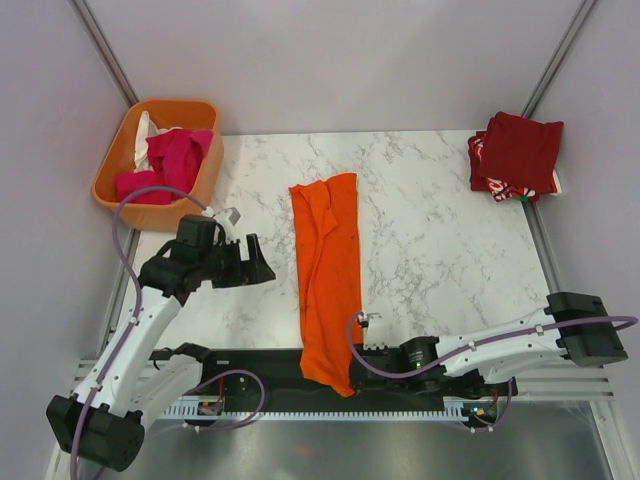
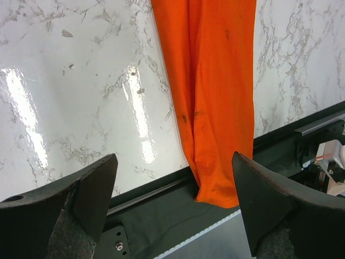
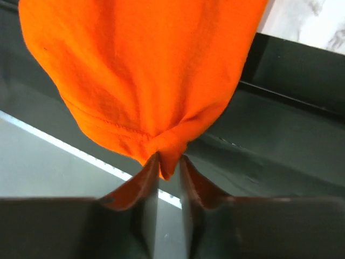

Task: Fold and stack the t-shirts
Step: Fold the tshirt

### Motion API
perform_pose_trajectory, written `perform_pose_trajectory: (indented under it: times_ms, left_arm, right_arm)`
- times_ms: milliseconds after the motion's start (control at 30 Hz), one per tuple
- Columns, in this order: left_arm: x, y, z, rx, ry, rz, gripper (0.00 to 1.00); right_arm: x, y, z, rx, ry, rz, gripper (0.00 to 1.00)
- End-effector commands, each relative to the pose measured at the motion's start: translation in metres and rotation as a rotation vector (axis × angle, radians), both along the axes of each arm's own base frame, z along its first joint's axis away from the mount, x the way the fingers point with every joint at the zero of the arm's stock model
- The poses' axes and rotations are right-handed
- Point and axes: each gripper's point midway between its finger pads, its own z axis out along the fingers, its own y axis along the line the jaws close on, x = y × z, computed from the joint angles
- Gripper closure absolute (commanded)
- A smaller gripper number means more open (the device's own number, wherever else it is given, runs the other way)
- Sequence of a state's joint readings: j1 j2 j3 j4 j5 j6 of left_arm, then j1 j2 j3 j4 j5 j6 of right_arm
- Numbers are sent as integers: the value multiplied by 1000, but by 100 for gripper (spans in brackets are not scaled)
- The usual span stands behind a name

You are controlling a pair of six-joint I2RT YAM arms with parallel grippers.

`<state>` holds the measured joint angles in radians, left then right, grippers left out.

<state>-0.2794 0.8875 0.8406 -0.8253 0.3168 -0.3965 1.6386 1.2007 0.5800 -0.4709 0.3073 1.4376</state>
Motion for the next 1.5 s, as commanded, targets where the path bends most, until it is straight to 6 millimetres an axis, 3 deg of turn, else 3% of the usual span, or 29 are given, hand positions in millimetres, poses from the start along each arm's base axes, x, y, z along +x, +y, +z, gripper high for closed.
perform_pose_trajectory:
  times_ms: [0,67,100,267,400,433,533,567,600,633,667,700,733,767,800,833,867,900,933,967,1033,1067,1100,1167,1200,1233,1300,1333,1467]
  left_arm:
    - [-4,-7,22,-48,-10,-8,6]
    - [-11,-9,20,-48,22,-21,6]
    - [-17,-12,17,-45,41,-32,6]
    - [-49,-20,0,-52,116,-48,7]
    - [-45,-30,-7,-53,122,-44,7]
    - [-38,-32,-5,-52,100,-40,7]
    - [-5,-43,-3,-46,42,-32,7]
    - [8,-50,2,-55,23,-43,7]
    - [22,-58,4,-61,-1,-57,8]
    - [35,-64,-15,-28,57,-59,10]
    - [51,-72,-6,-34,37,-66,12]
    - [62,-78,-7,-31,34,-79,14]
    - [78,-86,-24,-11,69,-83,17]
    - [95,-95,-10,-23,40,-90,17]
    - [110,-102,-11,-21,24,-97,19]
    - [122,-107,-12,-15,19,-99,21]
    - [143,-116,-17,-5,26,-102,21]
    - [153,-121,-16,-6,22,-102,21]
    - [161,-124,-18,-6,23,-99,21]
    - [182,-125,-28,37,12,-84,25]
    - [207,-124,-30,53,-8,-63,28]
    - [215,-124,-35,57,-4,-60,29]
    - [224,-121,-59,79,34,-54,29]
    - [245,-124,-62,75,24,-51,30]
    - [249,-124,-87,86,67,-55,30]
    - [256,-123,-93,89,74,-51,30]
    - [274,-128,-98,90,64,-55,30]
    - [277,-127,-125,111,106,-59,29]
    - [310,-123,-137,150,99,-55,28]
  right_arm:
    - [-4,8,19,-17,-35,-43,48]
    - [-6,-9,14,-134,-79,-26,11]
    - [-1,-6,25,-138,-122,-41,6]
    - [29,-35,51,-133,-246,-137,2]
    - [72,-46,90,-3,-347,-214,2]
    - [96,-55,103,23,-369,-291,2]
    - [137,-59,122,-16,-455,-235,5]
    - [164,-57,124,16,-427,-289,10]
    - [176,-57,119,-22,-428,-207,11]
    - [192,-54,102,-60,-381,-188,12]
    - [229,-61,108,-35,-384,-267,18]
    - [239,-55,104,-25,-360,-198,21]
    - [256,-53,89,-54,-327,-194,24]
    - [289,-50,105,-2,-368,-227,34]
    - [299,-39,107,40,-350,-194,40]
    - [319,-37,88,16,-318,-178,54]
    - [343,-20,108,74,-356,-162,60]
    - [353,-10,106,96,-332,-137,63]
    - [366,-4,78,72,-271,-122,66]
    - [391,2,94,103,-298,-126,71]
    - [413,6,67,107,-234,-129,72]
    - [430,13,79,135,-259,-138,71]
    - [439,14,57,119,-222,-142,71]
    - [462,18,61,150,-233,-148,71]
    - [469,19,55,148,-222,-153,71]
    - [474,19,33,132,-183,-156,72]
    - [493,18,28,143,-179,-171,72]
    - [496,17,10,134,-148,-178,71]
    - [524,12,1,149,-159,-209,71]
